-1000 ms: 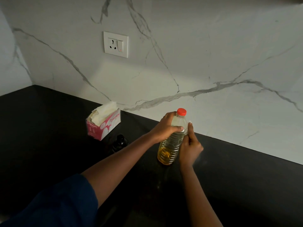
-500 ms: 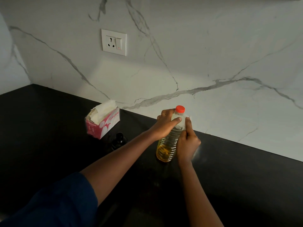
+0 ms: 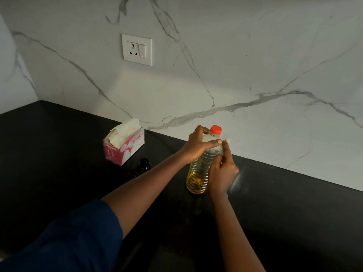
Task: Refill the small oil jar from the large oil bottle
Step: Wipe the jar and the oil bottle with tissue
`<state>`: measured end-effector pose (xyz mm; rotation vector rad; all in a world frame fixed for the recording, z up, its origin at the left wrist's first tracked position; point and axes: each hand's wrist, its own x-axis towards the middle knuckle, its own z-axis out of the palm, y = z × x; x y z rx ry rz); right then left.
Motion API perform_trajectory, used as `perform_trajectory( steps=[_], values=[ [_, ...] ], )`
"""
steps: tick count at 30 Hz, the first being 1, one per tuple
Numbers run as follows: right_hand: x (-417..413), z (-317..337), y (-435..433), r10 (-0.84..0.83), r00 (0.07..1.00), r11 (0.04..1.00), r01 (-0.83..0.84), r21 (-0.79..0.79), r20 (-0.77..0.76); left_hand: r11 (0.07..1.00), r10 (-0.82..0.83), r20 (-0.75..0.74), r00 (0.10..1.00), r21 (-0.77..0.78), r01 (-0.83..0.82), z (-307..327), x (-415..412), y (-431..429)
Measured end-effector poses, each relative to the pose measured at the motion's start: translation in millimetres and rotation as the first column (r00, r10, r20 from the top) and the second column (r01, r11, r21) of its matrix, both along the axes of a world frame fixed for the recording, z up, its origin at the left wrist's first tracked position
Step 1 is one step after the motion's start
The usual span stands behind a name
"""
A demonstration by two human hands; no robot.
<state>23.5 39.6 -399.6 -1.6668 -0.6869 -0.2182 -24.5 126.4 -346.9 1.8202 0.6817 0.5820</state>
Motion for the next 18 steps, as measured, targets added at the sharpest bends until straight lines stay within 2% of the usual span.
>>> perform_trajectory(
  steps=[2, 10, 15, 18],
  values=[
    [-4, 2, -4, -0.001, 1.000, 1.000, 0.001, -0.024, 0.006, 0.999, -0.026, 0.022, 0.999, -0.017, 0.027, -3, 0, -2],
    [-25, 4, -3, 0.049, 0.983, 0.997, -0.037, -0.071, 0.176, 0.989, -0.099, 0.020, 0.995, 0.110, 0.096, -3, -7, -7],
    [-22, 2, -5, 0.095, 0.955, 0.986, -0.051, -0.161, 0.280, 0.992, -0.113, 0.019, 0.993, 0.065, 0.112, -3, -9, -7],
    [-23, -17, -10, 0.169, 0.898, 0.976, -0.096, -0.195, 0.406, 0.995, -0.086, -0.015, 0.996, 0.045, 0.086, -4, -7, -5]
  ],
)
